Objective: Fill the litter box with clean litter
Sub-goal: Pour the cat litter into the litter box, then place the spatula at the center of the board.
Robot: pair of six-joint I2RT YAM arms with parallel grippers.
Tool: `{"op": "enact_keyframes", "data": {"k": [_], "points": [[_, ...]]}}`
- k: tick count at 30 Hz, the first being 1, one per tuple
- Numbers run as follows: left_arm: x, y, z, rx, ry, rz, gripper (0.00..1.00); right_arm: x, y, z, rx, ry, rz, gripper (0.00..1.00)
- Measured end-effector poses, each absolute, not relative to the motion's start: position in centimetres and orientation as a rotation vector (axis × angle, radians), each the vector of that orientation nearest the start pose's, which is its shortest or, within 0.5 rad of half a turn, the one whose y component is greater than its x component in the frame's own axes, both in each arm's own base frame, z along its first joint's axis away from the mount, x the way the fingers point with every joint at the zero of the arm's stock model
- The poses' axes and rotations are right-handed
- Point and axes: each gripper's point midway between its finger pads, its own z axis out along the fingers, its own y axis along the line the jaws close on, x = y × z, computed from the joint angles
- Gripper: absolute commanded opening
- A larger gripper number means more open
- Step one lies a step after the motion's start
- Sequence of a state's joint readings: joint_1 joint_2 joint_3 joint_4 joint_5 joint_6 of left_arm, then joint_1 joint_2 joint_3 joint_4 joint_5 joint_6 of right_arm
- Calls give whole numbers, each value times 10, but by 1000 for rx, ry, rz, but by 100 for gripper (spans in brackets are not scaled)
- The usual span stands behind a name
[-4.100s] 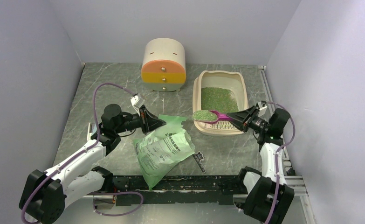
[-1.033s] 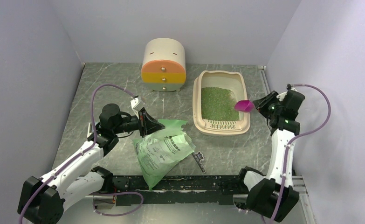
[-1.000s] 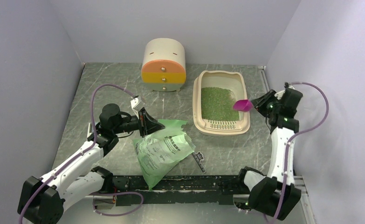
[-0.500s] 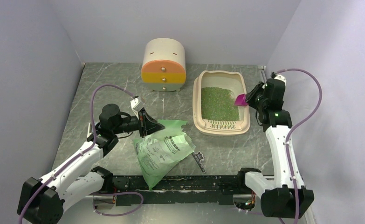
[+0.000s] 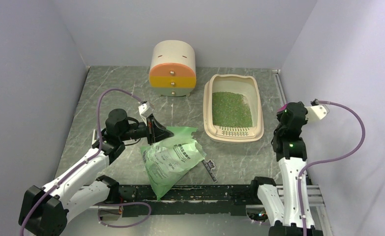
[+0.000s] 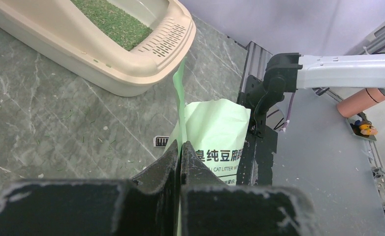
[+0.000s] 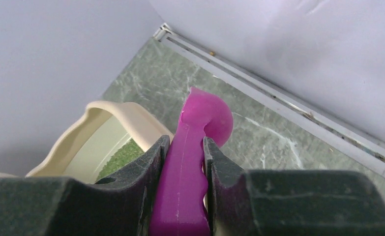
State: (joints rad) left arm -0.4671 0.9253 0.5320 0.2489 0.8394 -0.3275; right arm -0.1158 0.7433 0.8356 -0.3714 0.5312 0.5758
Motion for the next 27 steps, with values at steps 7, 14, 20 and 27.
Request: {"op": "enact_keyframes", "data": {"k": [7, 14, 20, 27], "points": [[190, -253, 221, 785, 1670, -1288, 5, 273, -120, 236, 1077, 1547, -154, 0], [190, -253, 221, 786, 1669, -1290, 5, 273, -117, 164, 1225, 1616, -26, 0], [189, -253, 222, 793, 1666, -1296, 5, 267, -101, 122, 1318, 1618, 87, 17], [187, -254, 224, 789, 1662, -1312, 5, 255, -96, 105, 1370, 1610, 105, 51]]}}
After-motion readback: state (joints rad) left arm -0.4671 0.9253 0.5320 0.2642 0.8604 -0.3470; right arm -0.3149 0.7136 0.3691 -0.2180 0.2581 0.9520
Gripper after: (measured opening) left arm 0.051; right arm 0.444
